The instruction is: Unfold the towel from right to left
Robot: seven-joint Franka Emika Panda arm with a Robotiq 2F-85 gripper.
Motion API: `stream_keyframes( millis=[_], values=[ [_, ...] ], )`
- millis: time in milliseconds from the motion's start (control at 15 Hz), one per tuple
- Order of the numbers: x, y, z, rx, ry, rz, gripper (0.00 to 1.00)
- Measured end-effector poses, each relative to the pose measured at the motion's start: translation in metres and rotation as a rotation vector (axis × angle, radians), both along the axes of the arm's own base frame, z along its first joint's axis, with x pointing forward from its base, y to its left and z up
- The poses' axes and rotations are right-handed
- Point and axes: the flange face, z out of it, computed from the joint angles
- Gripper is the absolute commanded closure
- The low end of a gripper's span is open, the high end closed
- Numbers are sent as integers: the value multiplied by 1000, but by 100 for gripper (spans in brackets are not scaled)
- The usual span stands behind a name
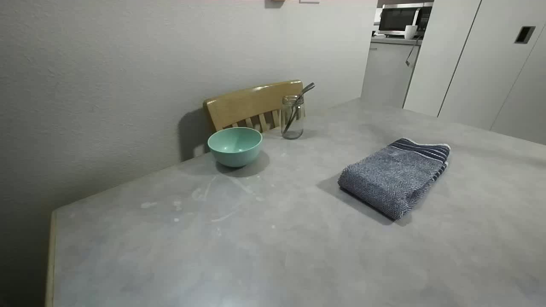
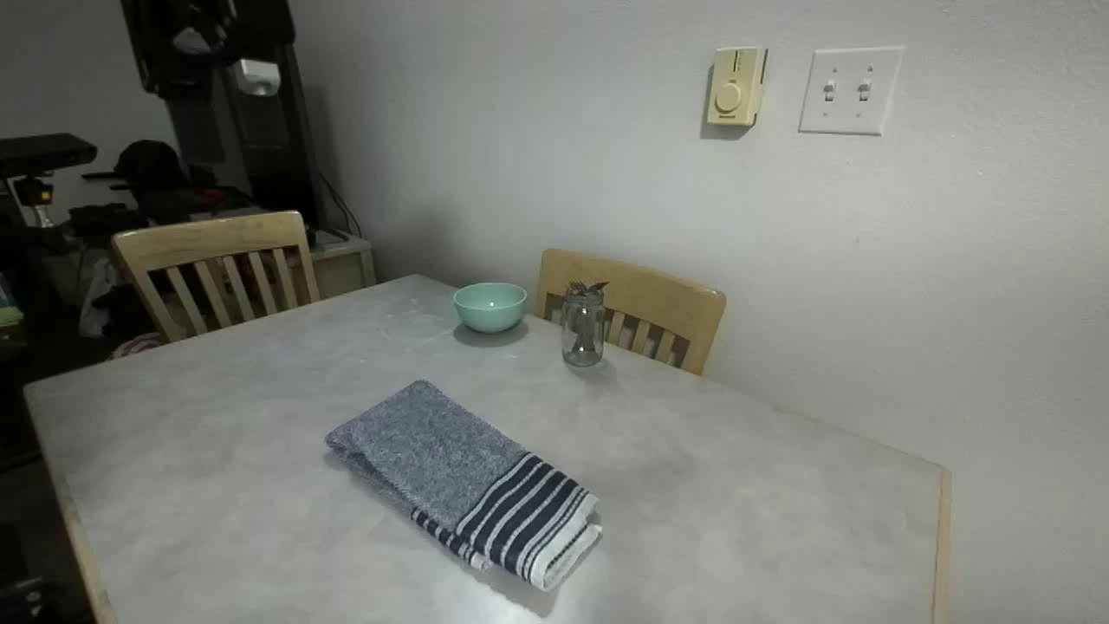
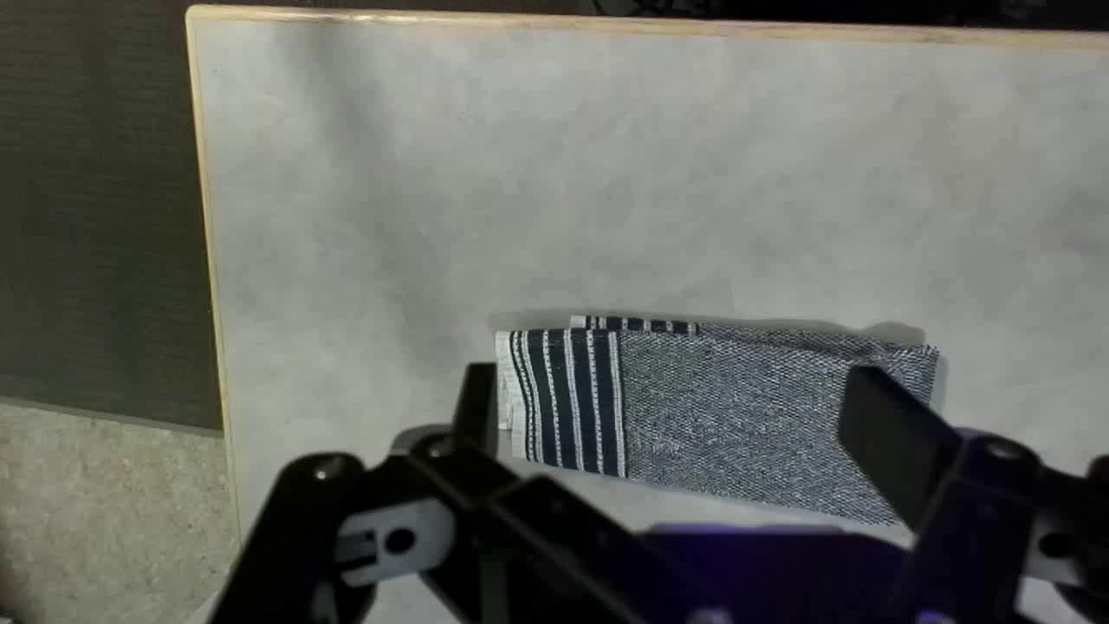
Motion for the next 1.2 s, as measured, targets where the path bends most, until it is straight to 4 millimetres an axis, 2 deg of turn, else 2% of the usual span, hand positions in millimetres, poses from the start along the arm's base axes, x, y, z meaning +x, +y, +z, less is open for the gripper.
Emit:
stream_keyframes(
  millis=[400,600,800,1200],
  values=[
    [0,0,0,0,0,0,0],
    [3,-7,-8,11,9,-13,0],
    [13,-26,-30,51,36,-38,0],
    [38,-70,-85,256,107,-30,0]
  ],
)
